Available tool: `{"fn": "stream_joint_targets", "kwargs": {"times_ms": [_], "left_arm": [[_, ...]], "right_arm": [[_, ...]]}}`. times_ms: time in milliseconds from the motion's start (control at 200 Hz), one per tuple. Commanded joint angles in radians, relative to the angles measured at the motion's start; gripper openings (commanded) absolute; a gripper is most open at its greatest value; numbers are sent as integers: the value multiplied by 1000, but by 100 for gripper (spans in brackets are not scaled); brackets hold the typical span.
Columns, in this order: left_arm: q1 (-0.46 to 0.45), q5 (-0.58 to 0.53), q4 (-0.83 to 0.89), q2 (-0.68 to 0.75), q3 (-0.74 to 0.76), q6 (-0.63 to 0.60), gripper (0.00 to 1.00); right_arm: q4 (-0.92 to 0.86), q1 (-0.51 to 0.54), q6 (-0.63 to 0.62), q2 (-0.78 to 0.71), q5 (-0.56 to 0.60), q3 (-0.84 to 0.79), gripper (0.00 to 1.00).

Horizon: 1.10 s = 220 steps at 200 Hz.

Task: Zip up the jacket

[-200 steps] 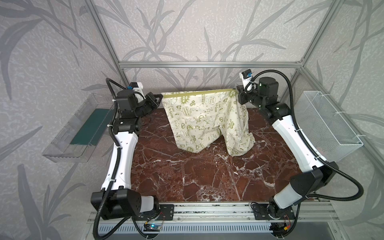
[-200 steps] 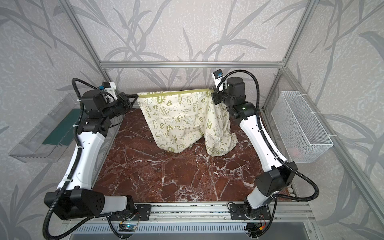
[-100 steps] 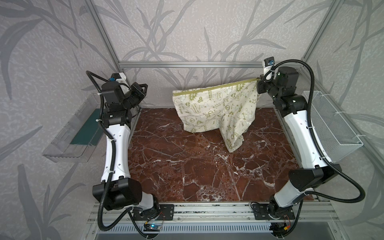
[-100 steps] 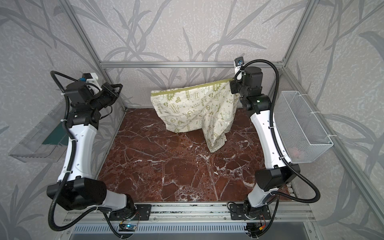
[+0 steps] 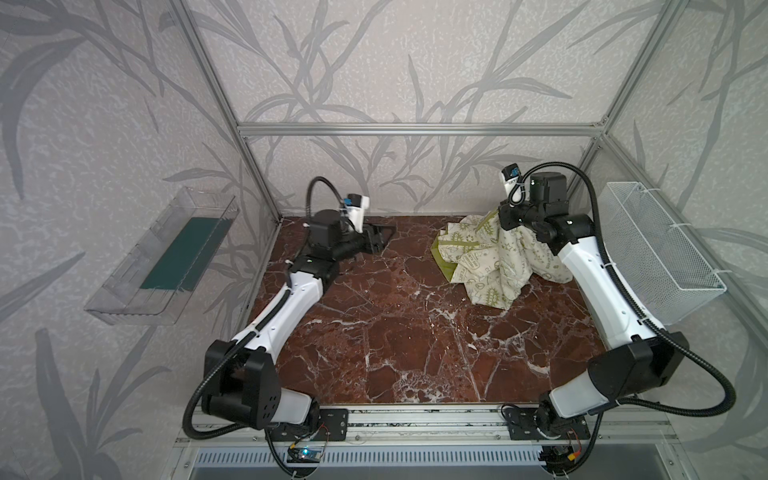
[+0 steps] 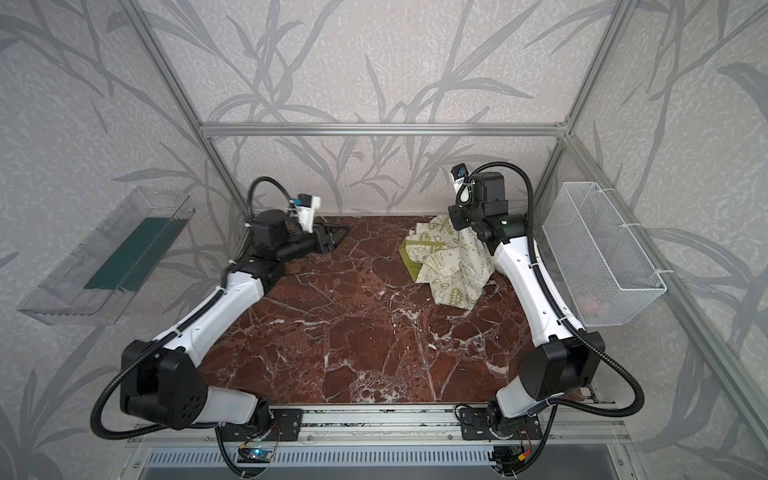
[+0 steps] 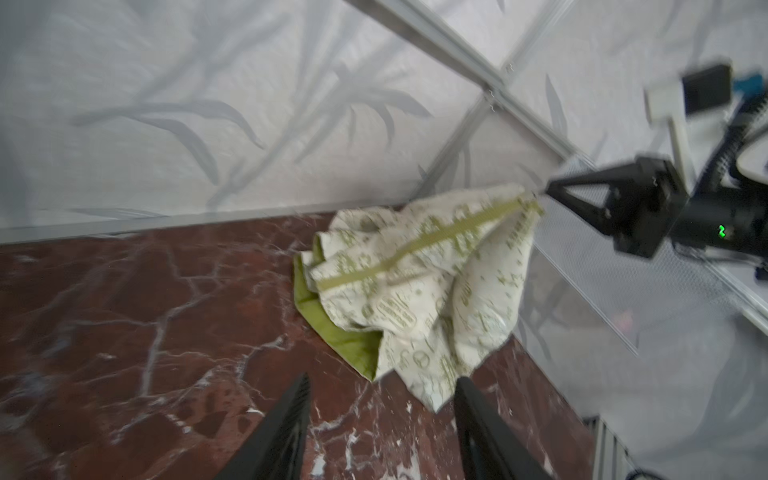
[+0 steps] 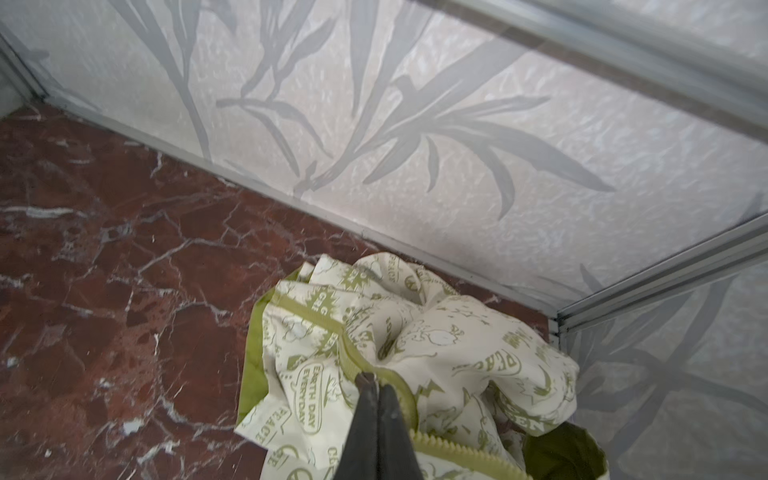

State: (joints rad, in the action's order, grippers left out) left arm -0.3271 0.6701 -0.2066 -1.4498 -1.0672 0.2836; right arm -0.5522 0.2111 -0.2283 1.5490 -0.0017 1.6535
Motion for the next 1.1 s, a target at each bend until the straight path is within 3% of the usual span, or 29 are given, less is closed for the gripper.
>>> {"fn": "stream_joint_targets", "kwargs": {"times_ms": [0, 75, 155, 220, 310, 495, 725, 825, 975, 1095], "left_arm": [[-80, 102, -415, -123, 25, -278, 69], [-127, 195, -574, -287, -59, -284, 72], [-142, 292, -721, -465, -212, -159, 73], [-156, 336, -670, -570, -350, -178, 73], [-179, 273, -652, -685, -474, -246, 73], [-224, 257, -573, -870, -727, -269, 74], [-301, 319, -508, -949, -803, -297, 73], [-330, 291, -516, -968, -797, -293, 59], [-340, 219, -548, -965, -778, -281, 0], [-331, 187, -558, -932, -737, -301, 0]], "right_arm": [[32, 4, -20, -91, -10, -18, 0], [13, 2, -40, -112, 1, -27, 0], [-3, 1, -56, -139, 8, -44, 0], [-2, -4, -61, -166, 8, -73, 0], [-4, -10, -58, -198, 9, -109, 0], [-27, -15, -23, -238, -27, -144, 0], [-53, -13, 15, -300, -98, -180, 0], [-55, -13, 30, -326, -93, -202, 0], [-61, -13, 38, -371, -60, -239, 0], [-70, -15, 38, -398, -4, -265, 0]]}}
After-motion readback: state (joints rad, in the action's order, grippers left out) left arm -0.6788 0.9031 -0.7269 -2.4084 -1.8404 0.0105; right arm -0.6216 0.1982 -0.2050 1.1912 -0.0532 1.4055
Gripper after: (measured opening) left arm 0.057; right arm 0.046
